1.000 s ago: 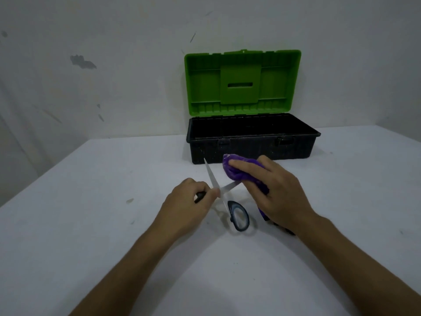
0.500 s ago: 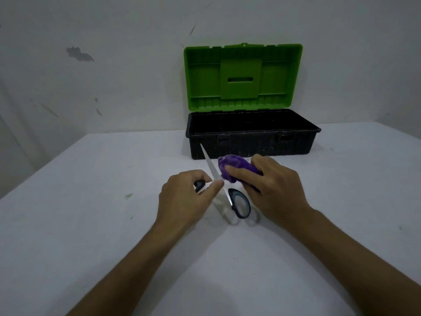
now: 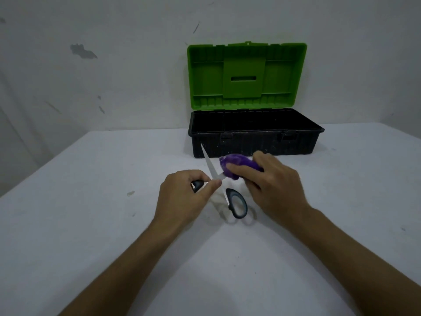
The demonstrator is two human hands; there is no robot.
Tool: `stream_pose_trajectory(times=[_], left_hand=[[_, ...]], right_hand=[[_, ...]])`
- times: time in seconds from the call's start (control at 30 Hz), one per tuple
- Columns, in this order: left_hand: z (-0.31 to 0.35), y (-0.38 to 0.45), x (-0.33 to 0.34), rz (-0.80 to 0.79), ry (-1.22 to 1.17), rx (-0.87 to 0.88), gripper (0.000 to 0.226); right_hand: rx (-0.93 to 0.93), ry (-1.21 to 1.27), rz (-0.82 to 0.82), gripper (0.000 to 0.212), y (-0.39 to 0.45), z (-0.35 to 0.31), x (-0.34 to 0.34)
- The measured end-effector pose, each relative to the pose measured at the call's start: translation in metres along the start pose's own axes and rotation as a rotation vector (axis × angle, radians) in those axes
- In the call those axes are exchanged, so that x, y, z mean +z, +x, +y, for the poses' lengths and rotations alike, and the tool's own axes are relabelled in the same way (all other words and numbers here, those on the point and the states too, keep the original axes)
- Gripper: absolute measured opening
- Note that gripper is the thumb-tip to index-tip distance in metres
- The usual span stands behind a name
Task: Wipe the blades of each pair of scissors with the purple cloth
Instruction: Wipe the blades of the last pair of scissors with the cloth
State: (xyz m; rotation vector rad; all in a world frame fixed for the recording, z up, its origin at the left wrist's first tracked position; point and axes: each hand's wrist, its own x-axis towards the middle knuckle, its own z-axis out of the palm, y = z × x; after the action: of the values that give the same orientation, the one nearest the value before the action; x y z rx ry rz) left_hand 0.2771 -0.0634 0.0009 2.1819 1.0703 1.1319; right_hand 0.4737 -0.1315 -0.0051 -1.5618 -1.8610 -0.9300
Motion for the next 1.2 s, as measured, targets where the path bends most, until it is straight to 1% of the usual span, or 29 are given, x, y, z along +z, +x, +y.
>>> stream_pose_trajectory(times=[0.07, 0.17, 0.27, 0.33, 0.37, 0.43, 0.5, 0.57, 0.6, 0.67, 0.77, 0.87, 1.0, 1.07, 1.13, 1.2], left_hand=[[0.001, 0.001, 0.001, -0.003, -0.012, 0.008, 0.028], [-0.001, 0.001, 0.0, -0.007, -0.076, -0.037, 0.028], [-0.003, 0.004, -0.002, 0.057, -0.019, -0.102, 0.031], [-0.002, 0.003, 0.001, 0.05, -0.016, -0.139, 0.031], [0.0, 0.002, 0.003, 0.028, -0.055, -0.151, 0.031], [0.005, 0.0, 0.006, -0.043, -0.206, -0.185, 0.033], [0.01, -0.001, 0.008, -0.12, -0.422, -0.262, 0.032], [0.016, -0.002, 0.01, -0.189, -0.639, -0.369, 0.022], [0.019, -0.003, 0.011, -0.213, -0.712, -0.41, 0.019], [0.021, -0.002, 0.013, -0.226, -0.783, -0.459, 0.021], [0.018, 0.0, 0.012, -0.225, -0.772, -0.459, 0.022], [0.014, -0.002, 0.009, -0.254, -0.722, -0.416, 0.022], [0.01, -0.004, 0.009, -0.305, -0.64, -0.347, 0.037], [0.009, -0.003, 0.01, -0.305, -0.586, -0.338, 0.039], [0.01, -0.003, 0.009, -0.31, -0.536, -0.314, 0.035], [0.011, -0.004, 0.007, -0.327, -0.535, -0.251, 0.026]], right_hand=[[0.114, -0.053, 0.039, 0.04, -0.001, 0.015, -0.002], [0.273, -0.082, 0.092, 0.041, -0.005, 0.03, -0.005], [0.303, 0.006, 0.166, 0.043, -0.005, 0.026, -0.009], [0.276, 0.066, 0.193, 0.043, -0.003, 0.015, -0.008], [0.247, 0.089, 0.187, 0.043, -0.003, 0.009, -0.006], [0.183, 0.153, 0.151, 0.045, -0.004, 0.0, -0.002], [0.154, 0.214, 0.134, 0.046, -0.005, -0.005, 0.002], [0.155, 0.253, 0.13, 0.046, -0.006, -0.007, 0.004], [0.153, 0.269, 0.122, 0.047, -0.006, -0.007, 0.006], [0.146, 0.304, 0.101, 0.049, -0.008, -0.008, 0.007], [0.182, 0.362, 0.117, 0.044, -0.007, -0.009, 0.004], [0.24, 0.38, 0.161, 0.041, -0.005, -0.004, -0.001], [0.256, 0.379, 0.172, 0.041, -0.006, 0.001, -0.004], [0.24, 0.368, 0.159, 0.044, -0.006, 0.001, -0.004], [0.2, 0.349, 0.143, 0.045, -0.006, 0.0, -0.004], [0.139, 0.318, 0.127, 0.045, -0.006, -0.001, -0.004]])
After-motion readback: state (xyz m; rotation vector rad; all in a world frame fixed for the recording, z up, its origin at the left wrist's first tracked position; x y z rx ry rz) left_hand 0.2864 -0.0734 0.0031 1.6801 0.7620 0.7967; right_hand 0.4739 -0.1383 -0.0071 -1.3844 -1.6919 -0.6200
